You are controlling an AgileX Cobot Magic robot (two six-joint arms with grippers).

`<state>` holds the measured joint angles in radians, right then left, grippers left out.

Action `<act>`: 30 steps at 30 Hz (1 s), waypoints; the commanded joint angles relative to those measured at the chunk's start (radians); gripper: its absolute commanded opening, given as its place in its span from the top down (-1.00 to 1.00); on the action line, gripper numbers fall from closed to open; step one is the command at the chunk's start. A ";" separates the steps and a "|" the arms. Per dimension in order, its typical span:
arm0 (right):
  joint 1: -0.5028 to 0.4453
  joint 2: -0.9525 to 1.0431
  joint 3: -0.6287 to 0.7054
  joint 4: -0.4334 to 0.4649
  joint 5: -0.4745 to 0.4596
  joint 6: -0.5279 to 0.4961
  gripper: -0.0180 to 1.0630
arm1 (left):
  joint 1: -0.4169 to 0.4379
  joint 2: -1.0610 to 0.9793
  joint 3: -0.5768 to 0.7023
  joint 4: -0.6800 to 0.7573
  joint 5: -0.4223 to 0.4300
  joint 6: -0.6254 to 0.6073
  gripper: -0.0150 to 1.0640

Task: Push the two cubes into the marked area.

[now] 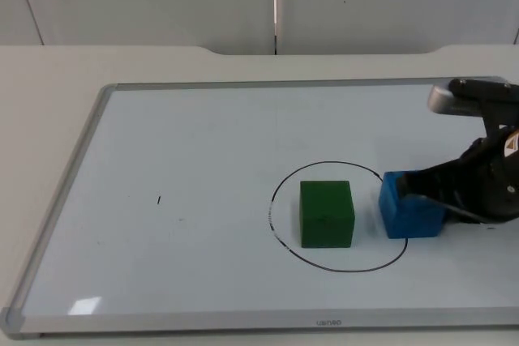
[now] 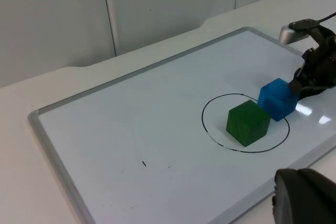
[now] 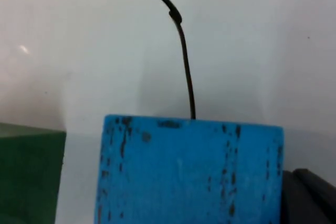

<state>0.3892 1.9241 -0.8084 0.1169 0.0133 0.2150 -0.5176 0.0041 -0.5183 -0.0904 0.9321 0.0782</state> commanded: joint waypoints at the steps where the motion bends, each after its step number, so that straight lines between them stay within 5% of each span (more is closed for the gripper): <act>1: 0.005 0.005 -0.002 -0.002 -0.036 0.010 0.96 | -0.004 -0.004 0.005 0.001 -0.005 -0.005 0.98; 30: 0.097 0.001 -0.038 -0.002 -0.046 0.040 0.96 | -0.004 -0.004 0.005 0.001 -0.005 -0.005 0.98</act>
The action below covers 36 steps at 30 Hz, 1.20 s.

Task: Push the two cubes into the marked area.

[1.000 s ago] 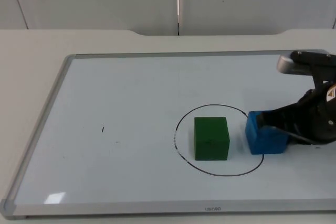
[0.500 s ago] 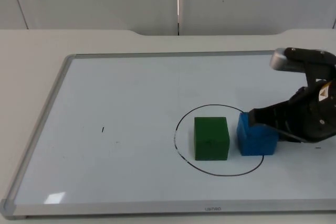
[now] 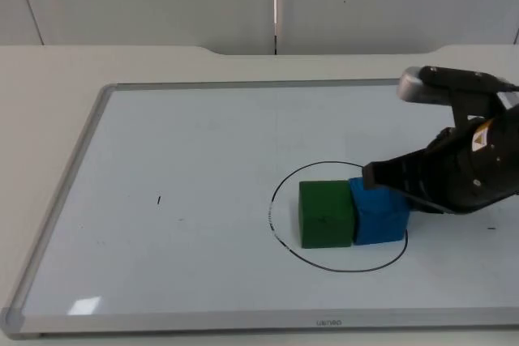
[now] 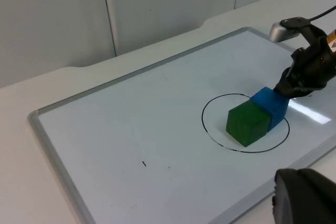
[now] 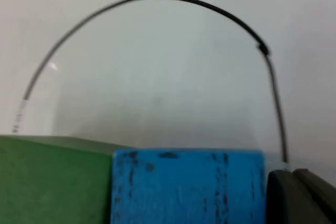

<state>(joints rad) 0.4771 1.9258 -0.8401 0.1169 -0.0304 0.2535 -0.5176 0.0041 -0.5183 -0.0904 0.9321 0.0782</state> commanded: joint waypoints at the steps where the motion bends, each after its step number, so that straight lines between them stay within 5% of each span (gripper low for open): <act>1: 0.012 0.000 -0.015 -0.002 0.002 0.002 0.96 | -0.004 -0.004 0.005 0.001 -0.005 -0.005 0.98; 18: -0.016 -0.051 -0.028 -0.052 0.135 -0.059 0.96 | -0.004 -0.004 0.005 0.001 -0.005 -0.005 0.98; 23: -0.050 -0.282 -0.028 -0.183 0.245 -0.060 0.96 | -0.004 -0.004 0.005 0.001 -0.005 -0.005 0.98; 36: -0.050 -0.891 -0.028 -0.276 0.448 -0.067 0.96 | -0.004 -0.004 0.005 0.001 -0.005 -0.005 0.98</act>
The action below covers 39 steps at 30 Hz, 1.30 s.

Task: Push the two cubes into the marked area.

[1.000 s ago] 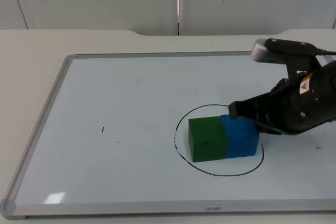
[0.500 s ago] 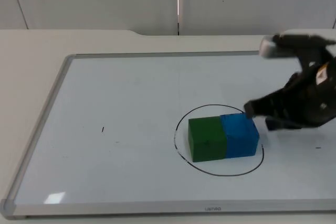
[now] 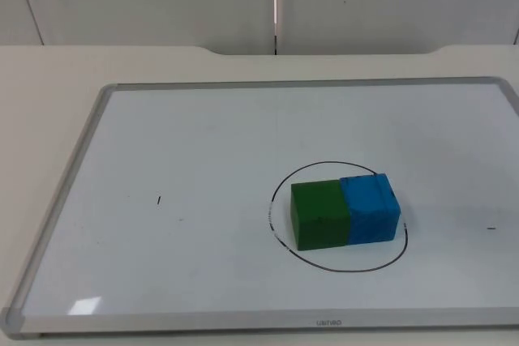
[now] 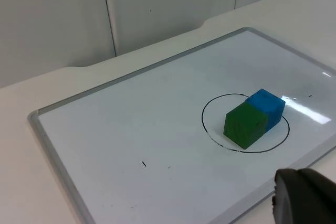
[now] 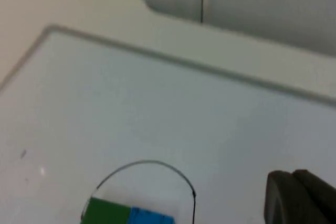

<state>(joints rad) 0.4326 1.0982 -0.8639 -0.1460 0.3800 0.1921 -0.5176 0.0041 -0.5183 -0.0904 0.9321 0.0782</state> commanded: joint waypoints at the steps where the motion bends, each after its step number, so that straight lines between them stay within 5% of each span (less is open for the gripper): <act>1: -0.005 -0.110 -0.004 -0.013 0.058 -0.010 0.96 | -0.004 -0.004 0.005 0.001 -0.005 -0.005 0.98; 16: -0.005 -0.636 0.091 -0.009 0.331 -0.059 0.96 | -0.004 -0.004 0.005 0.001 -0.005 -0.005 0.98; 29: -0.005 -0.893 0.289 0.054 0.401 -0.054 0.96 | -0.004 -0.004 0.005 0.001 -0.005 -0.005 0.98; 39: -0.005 -1.083 0.291 0.098 0.600 -0.141 0.96 | -0.004 -0.004 0.005 0.001 -0.005 -0.005 0.98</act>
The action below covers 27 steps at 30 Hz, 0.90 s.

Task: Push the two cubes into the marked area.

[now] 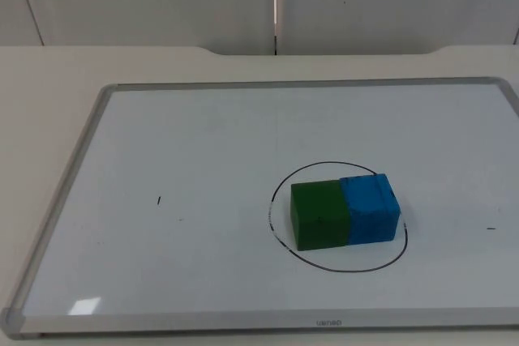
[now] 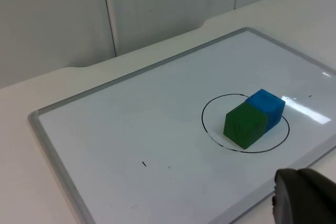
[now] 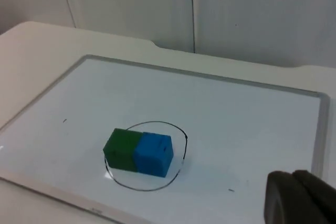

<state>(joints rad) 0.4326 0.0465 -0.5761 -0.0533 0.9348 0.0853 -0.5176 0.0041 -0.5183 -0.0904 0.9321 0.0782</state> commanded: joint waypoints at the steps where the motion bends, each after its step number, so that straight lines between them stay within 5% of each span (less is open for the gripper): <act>1: -0.005 -0.031 0.003 0.006 0.045 -0.034 0.96 | -0.004 -0.004 0.005 0.001 -0.005 -0.005 0.98; 15: -0.001 -0.046 0.041 0.105 0.116 -0.172 0.96 | -0.004 -0.004 0.005 0.001 -0.005 -0.005 0.98; 27: -0.002 -0.046 0.060 0.022 0.145 -0.059 0.96 | -0.004 -0.004 0.005 0.001 -0.005 -0.005 0.98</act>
<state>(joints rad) 0.4326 0.0041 -0.5167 -0.0161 1.0797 0.0082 -0.5176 0.0041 -0.5183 -0.0904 0.9321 0.0782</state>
